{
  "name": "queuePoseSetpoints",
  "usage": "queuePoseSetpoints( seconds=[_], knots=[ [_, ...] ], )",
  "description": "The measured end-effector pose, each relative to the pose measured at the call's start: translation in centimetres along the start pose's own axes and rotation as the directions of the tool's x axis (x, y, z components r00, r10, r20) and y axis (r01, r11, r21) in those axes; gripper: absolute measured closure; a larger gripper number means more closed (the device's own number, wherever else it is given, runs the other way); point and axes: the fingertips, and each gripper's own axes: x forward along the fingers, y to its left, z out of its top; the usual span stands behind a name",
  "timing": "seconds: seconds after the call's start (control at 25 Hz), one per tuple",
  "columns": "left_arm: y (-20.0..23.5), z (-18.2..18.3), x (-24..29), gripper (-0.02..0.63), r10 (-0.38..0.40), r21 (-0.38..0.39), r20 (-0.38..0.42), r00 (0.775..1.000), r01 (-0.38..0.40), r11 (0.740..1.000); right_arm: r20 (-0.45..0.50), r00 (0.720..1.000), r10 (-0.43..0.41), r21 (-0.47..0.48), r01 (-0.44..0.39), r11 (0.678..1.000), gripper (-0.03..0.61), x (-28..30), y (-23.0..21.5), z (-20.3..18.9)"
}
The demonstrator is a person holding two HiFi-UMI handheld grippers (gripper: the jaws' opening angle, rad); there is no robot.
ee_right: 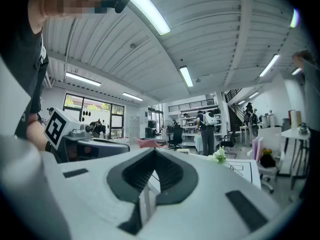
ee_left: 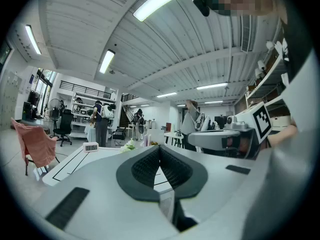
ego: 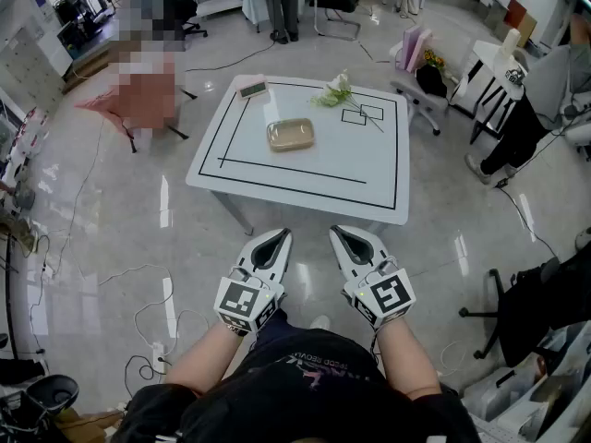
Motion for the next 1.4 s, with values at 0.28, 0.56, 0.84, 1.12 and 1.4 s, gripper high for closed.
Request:
queuePoseSetpoints(
  seconds=[0.28, 0.56, 0.84, 1.12, 1.4],
  knots=[
    [-0.2, -0.1, 0.3, 0.611, 0.016, -0.002, 0.000, 1.000, -0.016, 1.000, 0.022, 1.000, 0.012, 0.001, -0.012, 1.000, 0.581, -0.2, -0.2, 0.3],
    [-0.3, 0.1, 0.4, 0.611, 0.026, -0.003, -0.001, 1.000, -0.026, 1.000, 0.033, 0.999, 0.010, -0.003, -0.009, 1.000, 0.581, -0.3, -0.7, 0.6],
    [2.1, 0.6, 2.0, 0.518, -0.006, -0.006, 0.012, 1.000, 0.006, 1.000, 0.074, 0.997, 0.018, 0.066, -0.023, 0.998, 0.475, 2.0, -1.8, 1.2],
    [7.7, 1.7, 4.3, 0.337, -0.044, 0.025, 0.014, 0.999, 0.044, 0.999, 0.091, 0.996, -0.018, 0.089, 0.010, 0.996, 0.341, 7.8, -3.7, 2.7],
    [14.4, 2.4, 6.7, 0.331, -0.082, 0.014, 0.014, 0.997, 0.082, 0.997, 0.061, 0.994, -0.091, 0.121, 0.083, 0.989, 0.341, 14.3, -6.5, 2.6]
  ],
)
